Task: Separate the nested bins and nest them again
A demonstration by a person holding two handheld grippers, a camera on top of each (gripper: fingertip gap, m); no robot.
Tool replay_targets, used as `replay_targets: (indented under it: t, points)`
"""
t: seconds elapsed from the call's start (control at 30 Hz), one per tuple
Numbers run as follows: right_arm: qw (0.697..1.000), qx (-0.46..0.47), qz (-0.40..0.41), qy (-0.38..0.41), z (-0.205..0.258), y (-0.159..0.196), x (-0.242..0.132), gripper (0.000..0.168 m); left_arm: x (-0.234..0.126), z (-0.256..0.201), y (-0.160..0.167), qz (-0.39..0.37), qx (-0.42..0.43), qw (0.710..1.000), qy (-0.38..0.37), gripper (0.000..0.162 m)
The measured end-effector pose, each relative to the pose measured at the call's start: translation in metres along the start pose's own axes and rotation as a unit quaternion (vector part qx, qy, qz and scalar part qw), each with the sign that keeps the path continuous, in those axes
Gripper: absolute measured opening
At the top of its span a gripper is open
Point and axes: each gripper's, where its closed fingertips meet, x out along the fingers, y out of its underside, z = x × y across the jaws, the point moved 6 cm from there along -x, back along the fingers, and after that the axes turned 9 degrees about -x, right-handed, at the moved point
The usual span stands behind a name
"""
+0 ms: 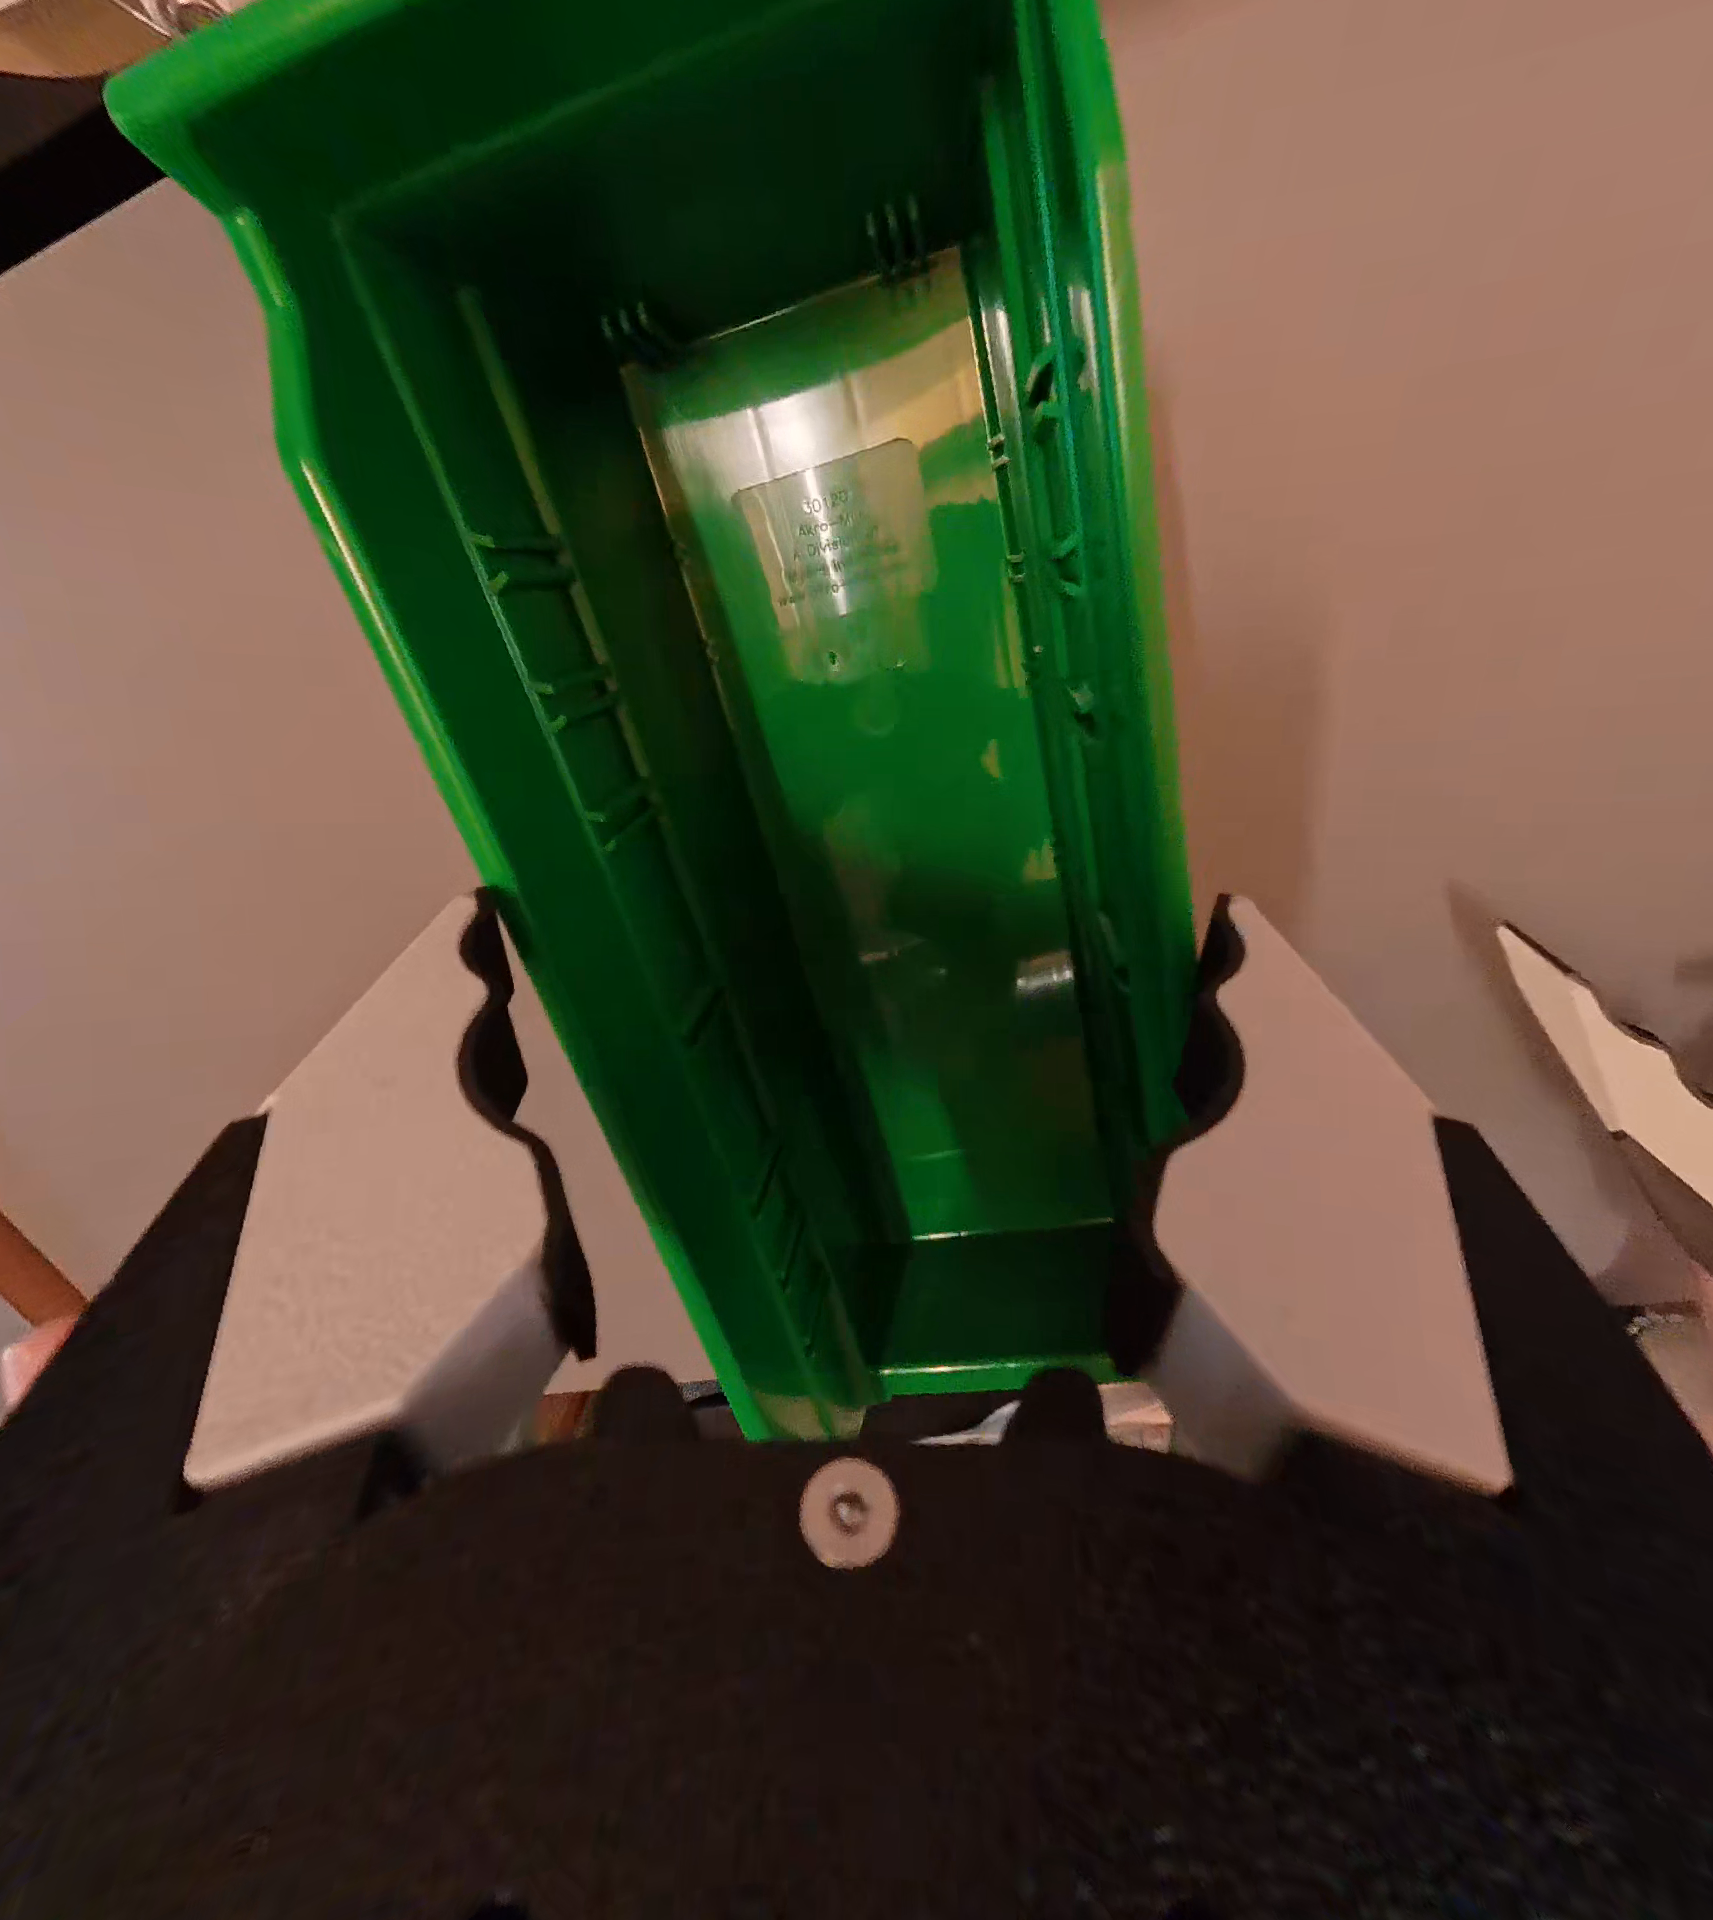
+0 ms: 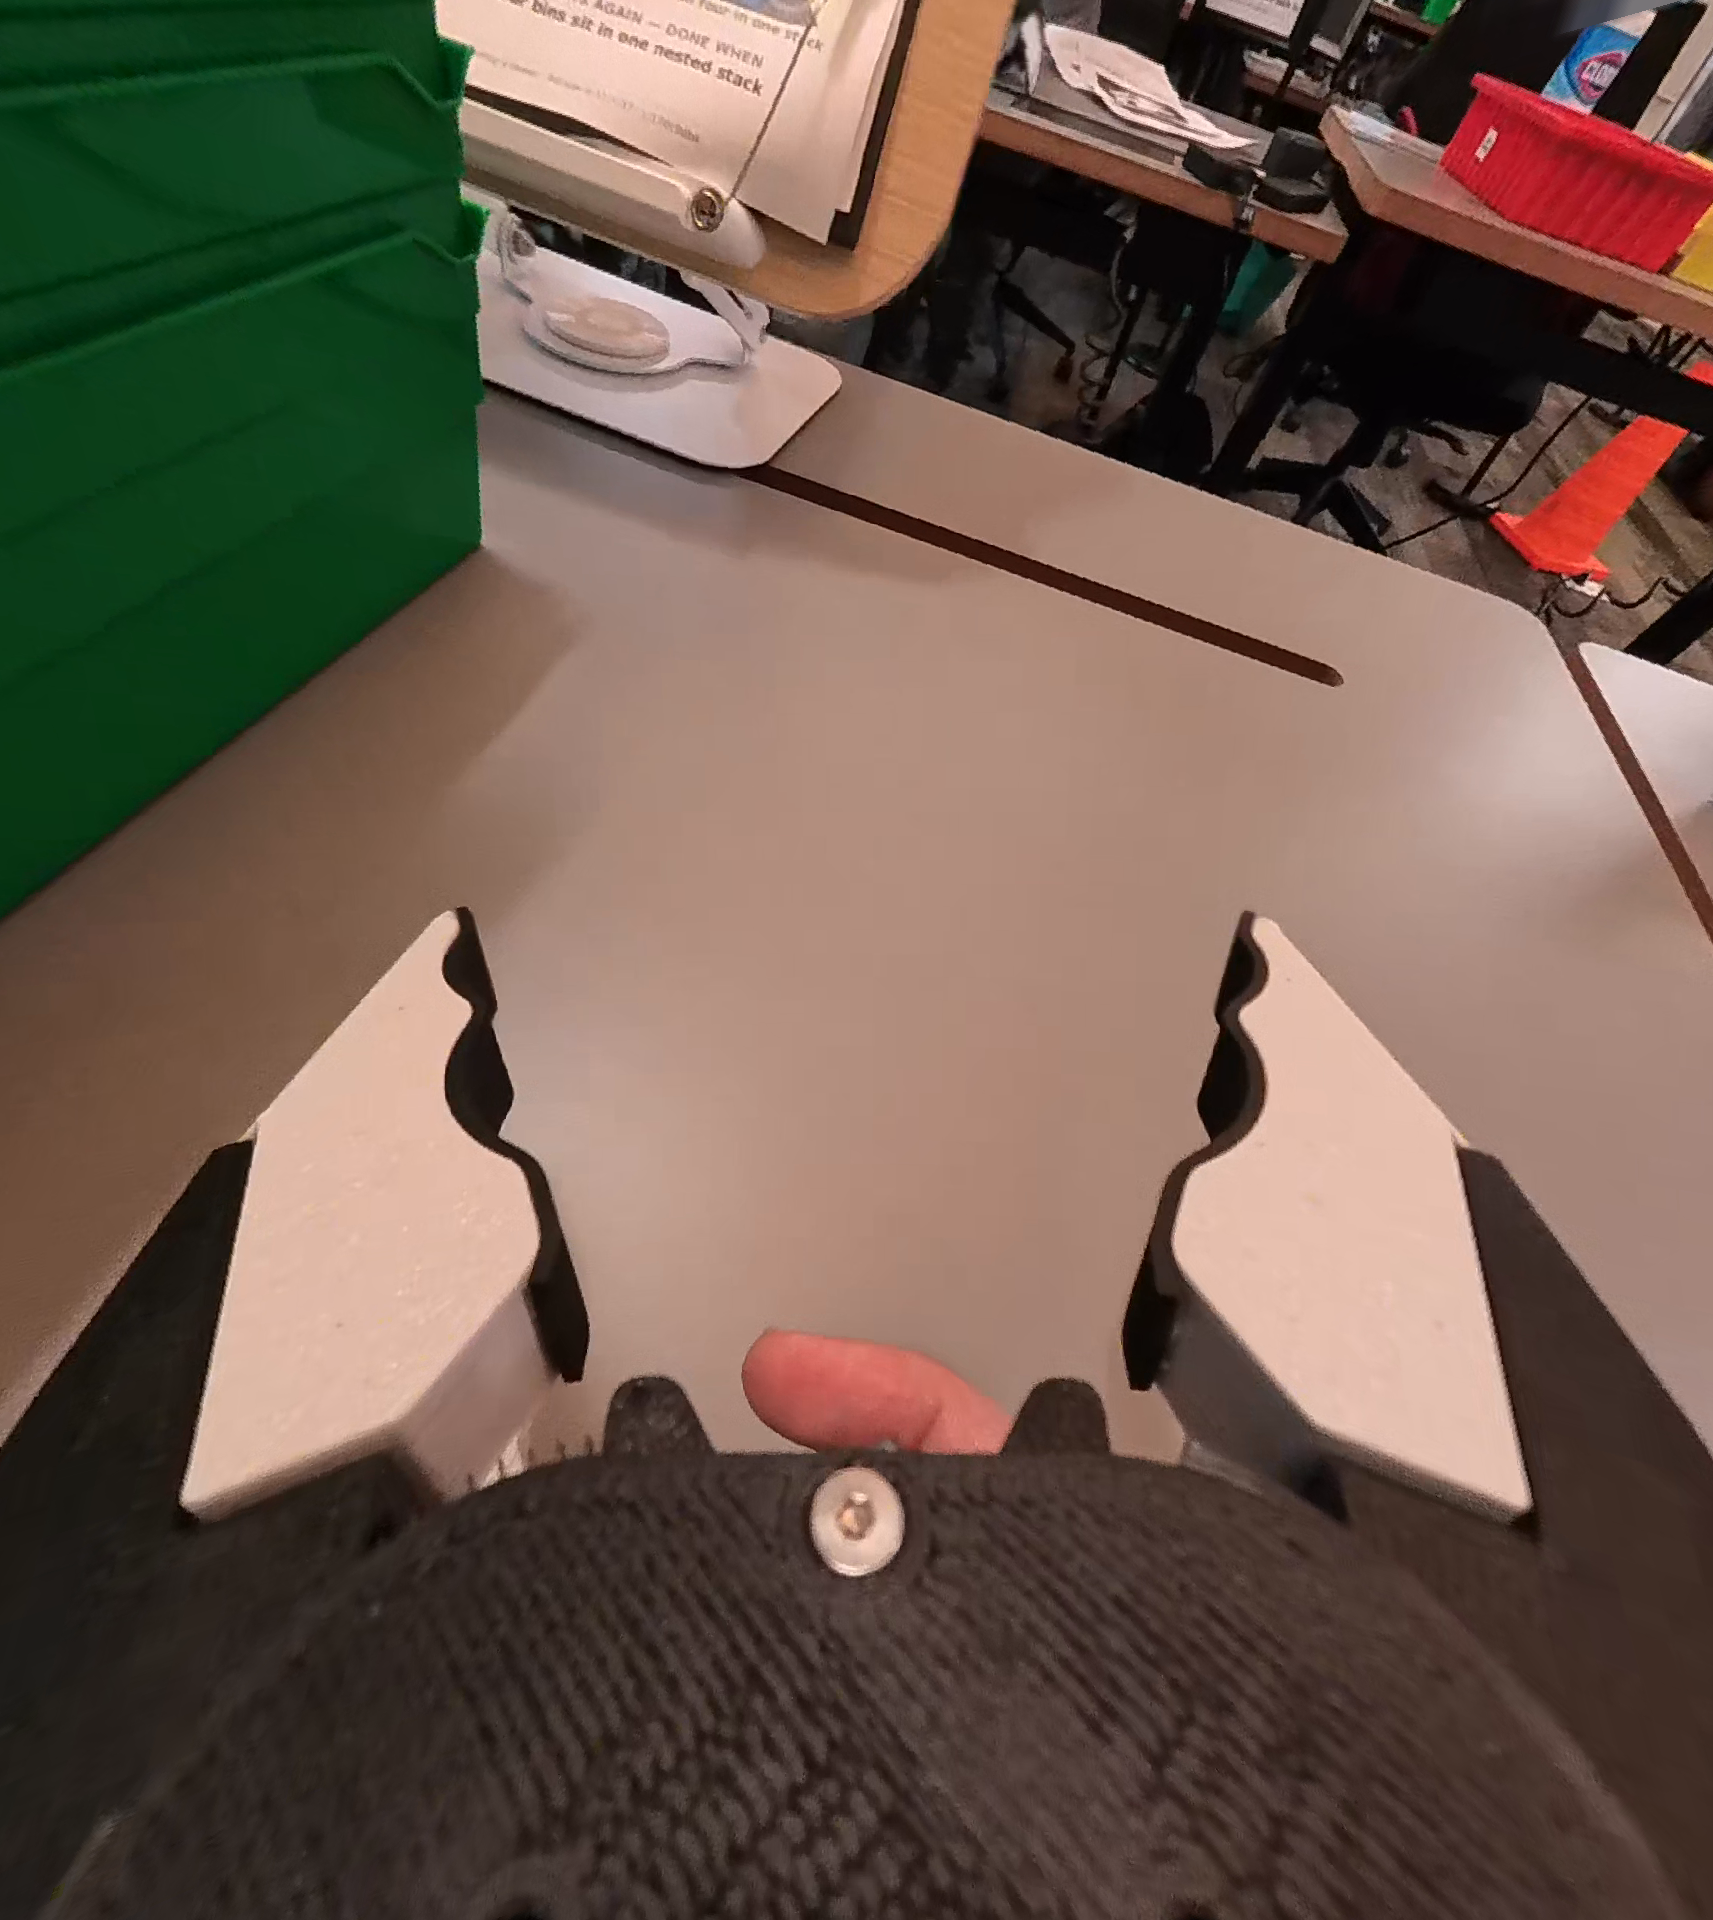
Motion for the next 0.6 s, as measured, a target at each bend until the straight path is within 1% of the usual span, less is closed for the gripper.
replay_targets:
  t: [0.23,0.4,0.5,0.6]
  points:
    - [1.000,0.022,0.002,0.006,-0.010,0.005,-0.001,0.135,0.001,0.001,0.007,0.016,0.003,1.000,0.023,0.131]
    - [1.000,0.015,0.007,0.001,-0.007,0.006,0.000,0.135,-0.006,0.000,0.016,0.029,0.003,0.999,0.015,0.126]
    - [1.000,0.010,0.008,-0.002,-0.004,0.005,0.001,0.135,-0.006,-0.002,0.019,0.038,0.002,0.999,0.006,0.126]
    - [1.000,0.007,0.007,-0.004,-0.003,0.004,0.000,0.134,-0.004,-0.003,0.025,0.059,0.021,0.998,-0.015,0.129]
